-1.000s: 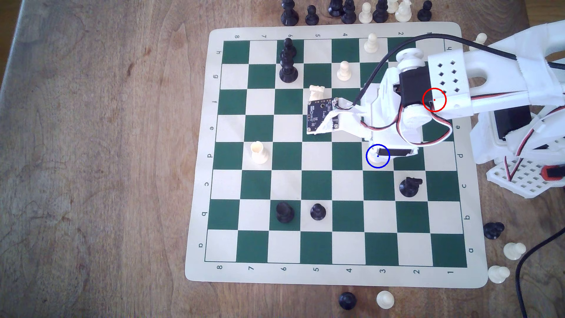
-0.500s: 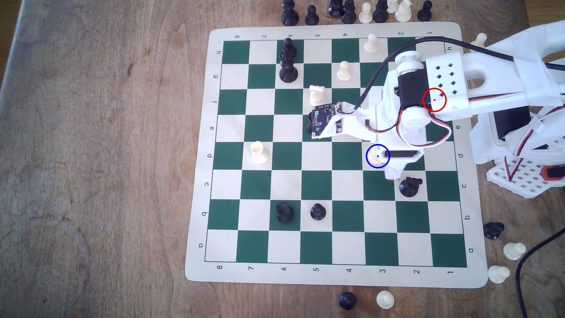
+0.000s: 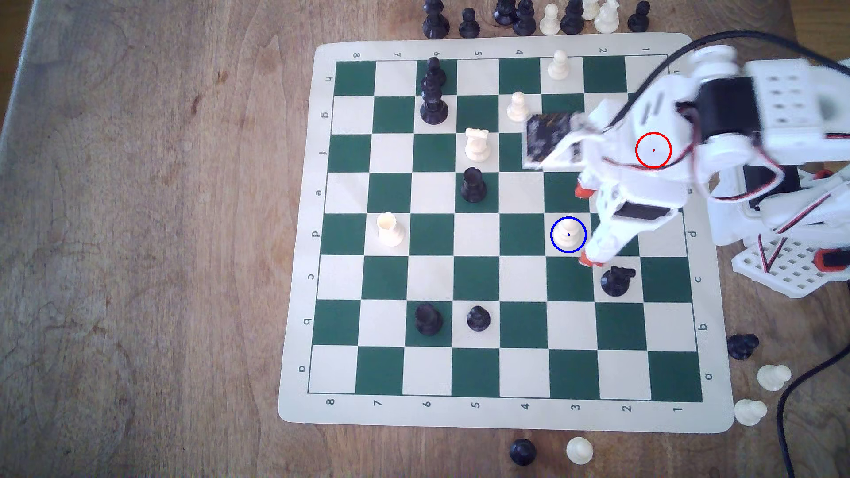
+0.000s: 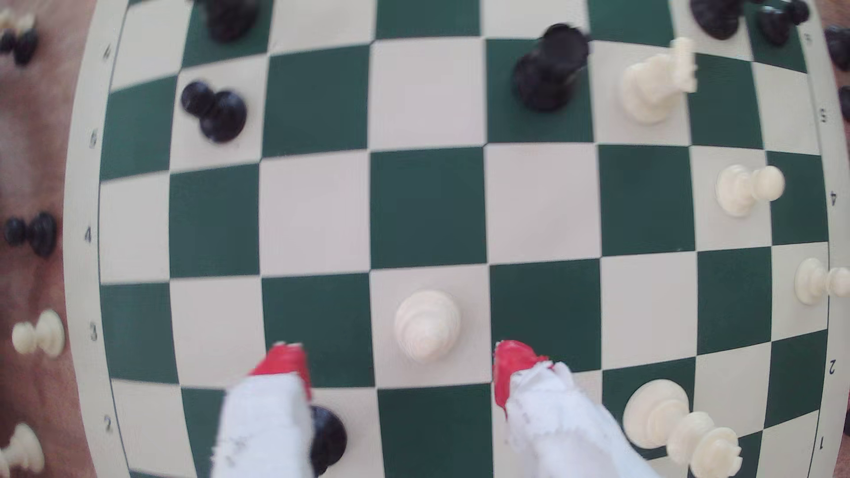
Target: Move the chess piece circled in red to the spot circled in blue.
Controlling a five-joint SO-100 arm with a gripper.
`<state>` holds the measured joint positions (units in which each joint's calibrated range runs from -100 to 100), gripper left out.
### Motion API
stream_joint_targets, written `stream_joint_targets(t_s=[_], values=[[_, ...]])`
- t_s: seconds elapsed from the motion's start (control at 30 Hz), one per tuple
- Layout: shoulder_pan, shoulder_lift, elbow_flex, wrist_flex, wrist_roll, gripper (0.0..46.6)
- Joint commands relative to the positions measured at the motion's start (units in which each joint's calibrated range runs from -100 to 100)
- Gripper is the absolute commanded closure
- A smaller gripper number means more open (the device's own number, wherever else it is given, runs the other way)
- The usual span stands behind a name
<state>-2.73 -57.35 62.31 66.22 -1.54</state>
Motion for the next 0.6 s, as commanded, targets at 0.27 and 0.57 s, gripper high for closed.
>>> stream_joint_targets(t_s=[0.27, 0.57], values=[[5.7, -16.9, 14.7, -29.2, 1.0, 46.4], [6.4, -27.5, 31.7, -84.9, 3.1, 46.4]])
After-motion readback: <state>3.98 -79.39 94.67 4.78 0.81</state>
